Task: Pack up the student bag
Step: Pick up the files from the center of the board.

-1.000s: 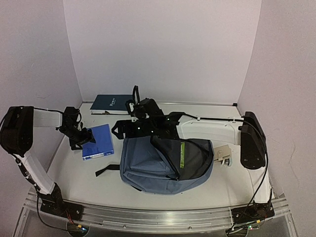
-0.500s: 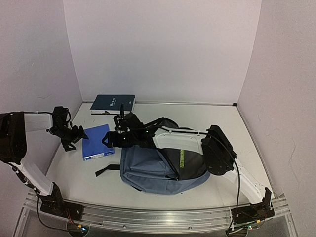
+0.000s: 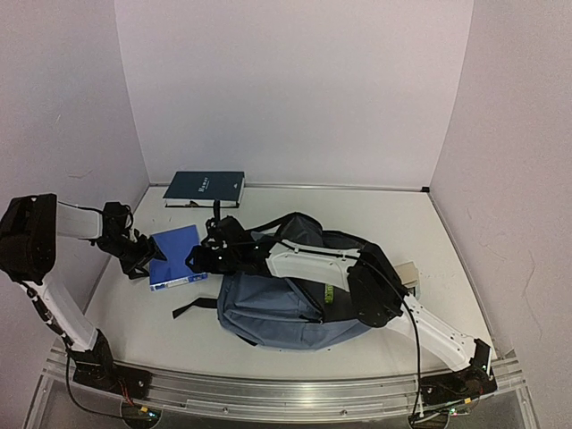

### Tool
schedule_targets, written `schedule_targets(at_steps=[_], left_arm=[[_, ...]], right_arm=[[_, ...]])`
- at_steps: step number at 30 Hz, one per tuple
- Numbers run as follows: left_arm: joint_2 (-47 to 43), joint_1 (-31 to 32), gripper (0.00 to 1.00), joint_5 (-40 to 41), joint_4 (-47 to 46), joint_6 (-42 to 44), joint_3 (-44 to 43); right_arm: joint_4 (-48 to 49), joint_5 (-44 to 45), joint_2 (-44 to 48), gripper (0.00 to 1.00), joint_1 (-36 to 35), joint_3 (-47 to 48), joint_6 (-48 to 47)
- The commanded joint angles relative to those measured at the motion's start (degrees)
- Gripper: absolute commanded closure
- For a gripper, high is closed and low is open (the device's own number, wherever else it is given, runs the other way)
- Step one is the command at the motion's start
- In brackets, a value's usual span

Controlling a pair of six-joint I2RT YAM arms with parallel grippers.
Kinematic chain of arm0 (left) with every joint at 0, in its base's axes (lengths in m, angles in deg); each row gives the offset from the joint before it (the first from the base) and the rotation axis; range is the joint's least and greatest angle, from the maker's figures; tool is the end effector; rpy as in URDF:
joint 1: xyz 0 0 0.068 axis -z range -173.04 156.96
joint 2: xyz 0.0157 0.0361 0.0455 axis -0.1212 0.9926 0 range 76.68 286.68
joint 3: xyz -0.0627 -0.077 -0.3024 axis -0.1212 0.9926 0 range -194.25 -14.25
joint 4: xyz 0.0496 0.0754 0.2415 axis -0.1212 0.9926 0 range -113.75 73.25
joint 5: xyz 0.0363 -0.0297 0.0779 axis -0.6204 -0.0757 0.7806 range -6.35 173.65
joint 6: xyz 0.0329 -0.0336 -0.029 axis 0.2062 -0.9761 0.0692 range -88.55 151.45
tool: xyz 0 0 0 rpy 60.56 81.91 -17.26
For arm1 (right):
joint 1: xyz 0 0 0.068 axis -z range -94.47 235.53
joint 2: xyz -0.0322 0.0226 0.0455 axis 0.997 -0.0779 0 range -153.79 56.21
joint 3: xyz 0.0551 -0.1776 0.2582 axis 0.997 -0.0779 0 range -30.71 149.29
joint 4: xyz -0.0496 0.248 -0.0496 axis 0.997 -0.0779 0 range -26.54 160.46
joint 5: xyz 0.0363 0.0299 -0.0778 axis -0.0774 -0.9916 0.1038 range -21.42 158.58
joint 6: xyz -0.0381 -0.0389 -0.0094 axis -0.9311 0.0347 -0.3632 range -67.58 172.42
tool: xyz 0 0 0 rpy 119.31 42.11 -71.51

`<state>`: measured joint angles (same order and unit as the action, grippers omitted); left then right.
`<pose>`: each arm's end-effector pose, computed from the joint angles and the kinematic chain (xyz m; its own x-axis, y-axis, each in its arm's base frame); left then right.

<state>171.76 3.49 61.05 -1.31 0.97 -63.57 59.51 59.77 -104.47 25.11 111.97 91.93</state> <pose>0.2994 0.0038 0.1913 -0.8426 -0.5203 -0.1390 -0.3956 0.7731 -0.4958 0.3199 0.5753 0.1451 -0.7731 -0.0886 -0.6281 -0.5622 0.5542 0.6138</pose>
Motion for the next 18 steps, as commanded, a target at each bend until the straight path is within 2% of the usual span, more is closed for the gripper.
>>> schedule_targets(at_steps=[1,5,12,15,18], left_arm=[[1.3,0.4,0.28,-1.7,-1.0,-0.7,0.8],[0.8,0.8,0.3,-2.5,-1.3,-0.5,1.1],[1.6,1.6,0.38,-6.8,-3.6,-0.1,2.7],[0.6,1.8,0.42,-8.5,-5.1,-0.7,4.7],[-0.6,1.9,0.47,-10.8,-6.5,-1.4,6.4]], right_arm=[[-4.1,1.8,-2.9,0.25,-0.5,0.9,2.2],[-4.1,-0.5,-4.5,0.24,-0.8,2.0,3.0],[-2.0,-8.4,-6.1,0.26,-0.8,3.1,4.0],[3.1,-10.2,-2.0,0.31,-0.9,-2.6,4.2],[9.8,-13.5,2.8,0.46,-0.8,-8.9,5.8]])
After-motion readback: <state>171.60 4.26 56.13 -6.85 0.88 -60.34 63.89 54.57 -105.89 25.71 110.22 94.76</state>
